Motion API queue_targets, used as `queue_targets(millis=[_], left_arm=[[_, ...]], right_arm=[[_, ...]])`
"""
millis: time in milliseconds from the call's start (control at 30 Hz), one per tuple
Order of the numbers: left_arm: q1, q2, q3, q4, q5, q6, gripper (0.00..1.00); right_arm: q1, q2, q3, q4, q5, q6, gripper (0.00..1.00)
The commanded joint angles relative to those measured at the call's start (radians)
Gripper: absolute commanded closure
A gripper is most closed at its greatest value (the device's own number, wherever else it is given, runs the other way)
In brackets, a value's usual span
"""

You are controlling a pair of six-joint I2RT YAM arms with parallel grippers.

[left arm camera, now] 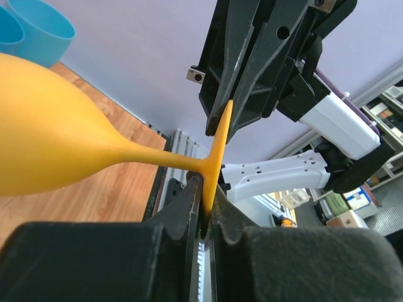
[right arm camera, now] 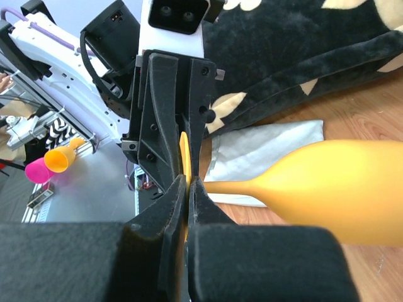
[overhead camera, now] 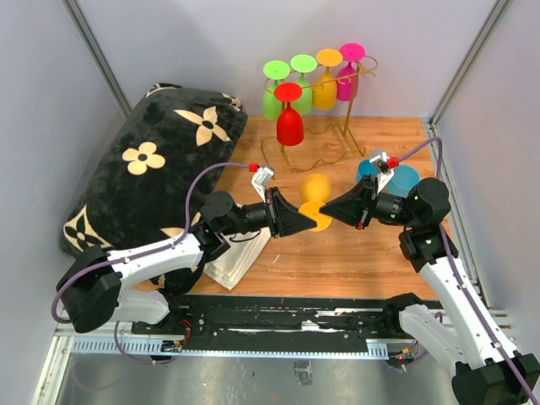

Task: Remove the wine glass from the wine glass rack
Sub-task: Place the wine glass at the center of the board.

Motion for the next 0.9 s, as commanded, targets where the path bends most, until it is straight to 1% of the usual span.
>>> queue_targets(millis=[0,33,167,233,300,333,367,433,467,500,533,567,667,733,767,800,867], left_arm=[[-0.003,0.014,-0.006,0.054,0.018,-0.004,0.96],[-0.002,0.009,-0.010,0.049,0.021,0.007,0.99],[-0.008,-0.034,-0.026,-0.006,0.011,0.101,1.00],[-0.024,-0.080,-0.041,-0.073,-0.014,0.213,0.99],[-0.058,-0.134,-0.075,-0.137,-0.056,0.365,0.99],[-0.083,-0.164,-0.101,-0.156,-0.078,0.461,0.99],[-0.112,-0.196,-0.136,-0.164,-0.095,0.551,1.00],[-0.160,-0.260,-0.228,-0.153,-0.094,0.721,0.99],[-0.175,-0.292,-0.264,-0.145,-0.081,0.780,0.99],[-0.182,-0.321,-0.294,-0.130,-0.066,0.813,1.00],[-0.184,-0.348,-0.322,-0.110,-0.048,0.831,0.99],[-0.185,-0.373,-0.347,-0.094,-0.028,0.853,0.99],[-0.185,-0.439,-0.397,-0.089,0.031,0.934,1.00],[-0.186,-0.470,-0.413,-0.110,0.036,0.956,1.00],[-0.186,-0.480,-0.415,-0.123,0.037,0.961,1.00],[-0.186,-0.486,-0.417,-0.133,0.045,0.964,0.99],[-0.185,-0.492,-0.418,-0.146,0.079,0.970,1.00]], right_arm=[[0.021,-0.038,0.016,-0.053,-0.033,-0.088,0.97],[0.022,-0.044,0.020,-0.081,-0.015,-0.105,0.93],[0.021,-0.069,0.050,-0.198,0.092,-0.166,0.71],[0.022,-0.074,0.079,-0.293,0.185,-0.209,0.66],[0.022,-0.081,0.106,-0.370,0.285,-0.238,0.55],[0.021,-0.082,0.116,-0.399,0.345,-0.246,0.46],[0.020,-0.085,0.123,-0.427,0.411,-0.247,0.40],[0.020,-0.089,0.135,-0.488,0.593,-0.223,0.30],[0.017,-0.087,0.139,-0.515,0.659,-0.206,0.27],[0.011,-0.075,0.140,-0.530,0.684,-0.192,0.26],[0.003,-0.058,0.143,-0.537,0.663,-0.182,0.26],[-0.008,-0.034,0.145,-0.535,0.595,-0.174,0.25],[-0.018,0.064,0.157,-0.473,0.297,-0.137,0.21],[-0.017,0.118,0.157,-0.390,0.095,-0.078,0.21],[-0.013,0.137,0.152,-0.344,0.025,-0.048,0.21],[-0.006,0.146,0.144,-0.300,-0.024,-0.029,0.21],[0.011,0.143,0.130,-0.276,-0.032,-0.036,0.19]])
